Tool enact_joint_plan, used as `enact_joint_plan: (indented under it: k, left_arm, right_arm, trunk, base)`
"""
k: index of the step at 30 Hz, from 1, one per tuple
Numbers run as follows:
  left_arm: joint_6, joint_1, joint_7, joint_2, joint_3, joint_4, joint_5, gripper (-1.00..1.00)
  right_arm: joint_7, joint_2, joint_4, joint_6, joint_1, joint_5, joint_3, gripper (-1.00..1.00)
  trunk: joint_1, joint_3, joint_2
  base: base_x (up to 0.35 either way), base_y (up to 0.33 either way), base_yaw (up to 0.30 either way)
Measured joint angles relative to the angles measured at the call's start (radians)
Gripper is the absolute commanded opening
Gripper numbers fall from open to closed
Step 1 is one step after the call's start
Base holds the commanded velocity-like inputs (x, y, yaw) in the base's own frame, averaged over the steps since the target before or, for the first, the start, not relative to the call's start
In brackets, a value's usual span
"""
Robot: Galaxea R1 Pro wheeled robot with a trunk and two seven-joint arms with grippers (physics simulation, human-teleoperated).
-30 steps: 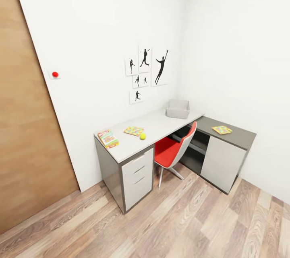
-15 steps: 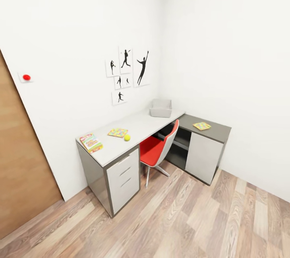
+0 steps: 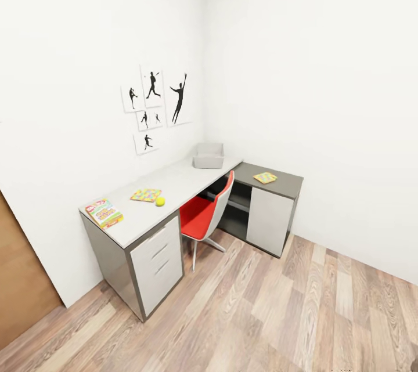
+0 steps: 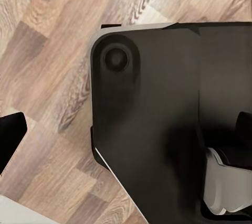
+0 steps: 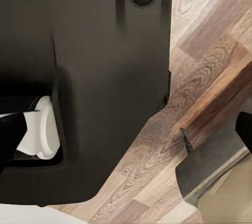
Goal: Put all the toys in the child's room - the three board games (two on the bed and one on the table), the two jigsaw puzzles on the table, and the tennis ball on the table - inside the toy box on the table in the child's room.
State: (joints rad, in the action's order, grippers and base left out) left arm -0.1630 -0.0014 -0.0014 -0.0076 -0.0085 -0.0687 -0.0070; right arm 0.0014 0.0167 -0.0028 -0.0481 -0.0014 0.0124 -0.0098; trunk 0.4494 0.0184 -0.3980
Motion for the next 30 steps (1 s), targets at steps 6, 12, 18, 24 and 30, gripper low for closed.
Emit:
enact_joint_plan:
  k: [6,12,18,24,30]
  left_arm:
    - [0.0,0.0,0.0,0.0,0.0,0.0,0.0,1.0]
    - [0.0,0.0,0.0,0.0,0.0,0.0,0.0,1.0]
    - [0.0,0.0,0.0,0.001,0.0,0.0,0.0,1.0]
    - [0.0,0.0,0.0,0.001,0.0,0.0,0.0,1.0]
    - [0.0,0.0,0.0,0.001,0.0,0.0,0.0,1.0]
  right_arm:
    - [0.0,0.0,0.0,0.0,0.0,0.0,0.0,1.0]
    - [0.0,0.0,0.0,-0.002,0.0,0.0,0.0,1.0]
    - [0.0,0.0,0.0,-0.002,0.0,0.001,0.0,1.0]
    - [0.0,0.0,0.0,-0.003,0.0,0.001,0.0,1.0]
    - [0.0,0.0,0.0,-0.004,0.0,0.001,0.0,1.0]
  trunk:
    - [0.0,0.0,0.0]
    - [0.0,0.0,0.0]
    - [0.0,0.0,0.0]
    - [0.0,0.002,0.0]
    - [0.0,0.004,0.0]
  base:
    - [0.0,0.0,-0.278]
    - [0.0,0.0,-0.254]
    - [0.0,0.0,-0.18]
    - [0.0,0.0,-0.159]
    - [0.0,0.0,-0.156]
